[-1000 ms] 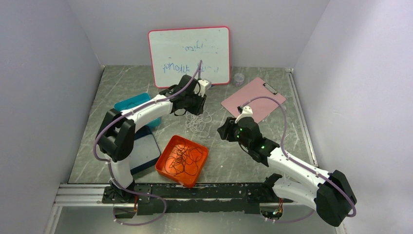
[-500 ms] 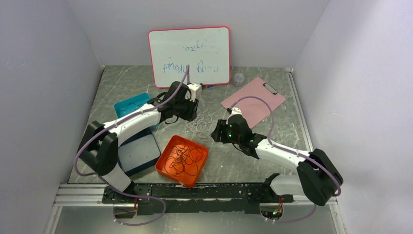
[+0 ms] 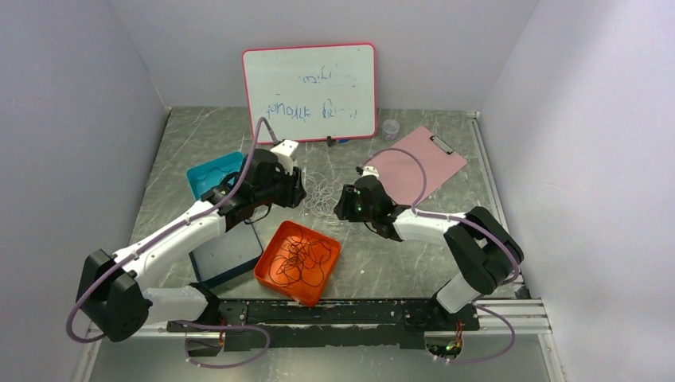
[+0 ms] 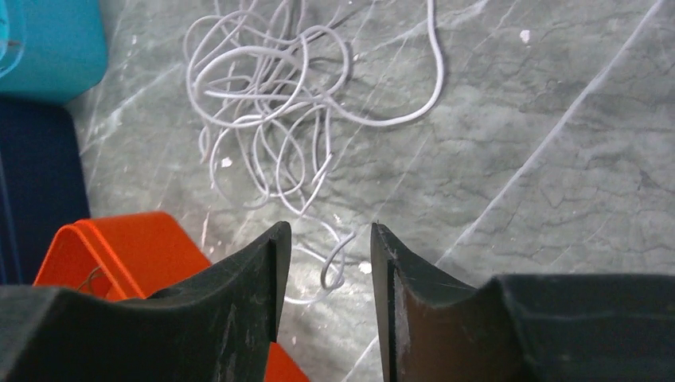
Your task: Untangle the cables
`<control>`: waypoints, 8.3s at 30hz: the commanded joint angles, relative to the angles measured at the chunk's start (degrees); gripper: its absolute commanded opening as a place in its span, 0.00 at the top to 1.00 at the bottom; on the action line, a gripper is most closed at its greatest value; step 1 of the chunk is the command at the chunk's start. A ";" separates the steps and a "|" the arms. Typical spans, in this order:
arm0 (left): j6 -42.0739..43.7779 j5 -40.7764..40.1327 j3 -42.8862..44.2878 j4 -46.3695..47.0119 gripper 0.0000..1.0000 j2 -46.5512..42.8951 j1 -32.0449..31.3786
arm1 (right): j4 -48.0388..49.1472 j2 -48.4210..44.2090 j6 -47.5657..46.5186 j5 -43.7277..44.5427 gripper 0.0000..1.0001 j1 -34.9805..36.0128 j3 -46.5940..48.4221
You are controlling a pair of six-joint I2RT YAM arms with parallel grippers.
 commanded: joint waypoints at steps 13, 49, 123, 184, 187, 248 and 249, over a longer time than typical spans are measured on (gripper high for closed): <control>-6.09 0.15 -8.35 6.54 0.54 -9.55 0.17 | -1.89 -2.48 -3.04 3.78 1.00 -0.29 4.84; 3.44 10.63 -9.93 29.60 0.37 -8.96 0.12 | -20.78 -10.93 -7.28 -0.57 1.00 -0.46 29.25; 2.99 14.64 10.99 21.66 0.93 12.79 1.76 | -25.42 -15.65 -5.60 8.76 0.87 -11.90 26.22; -2.30 15.52 78.68 -5.37 0.93 18.13 12.11 | 24.81 18.71 -18.03 -6.29 0.70 -3.73 10.00; -1.25 12.89 78.65 -1.72 0.93 16.81 12.43 | 25.59 18.13 -17.52 -4.76 0.69 -3.87 6.61; 7.70 6.40 77.53 13.42 0.93 15.16 13.00 | 20.79 3.10 -26.53 -15.88 0.34 -4.38 6.27; 7.68 6.47 77.27 13.39 0.93 14.90 12.98 | 20.99 4.39 -26.22 -16.33 0.37 -4.46 7.18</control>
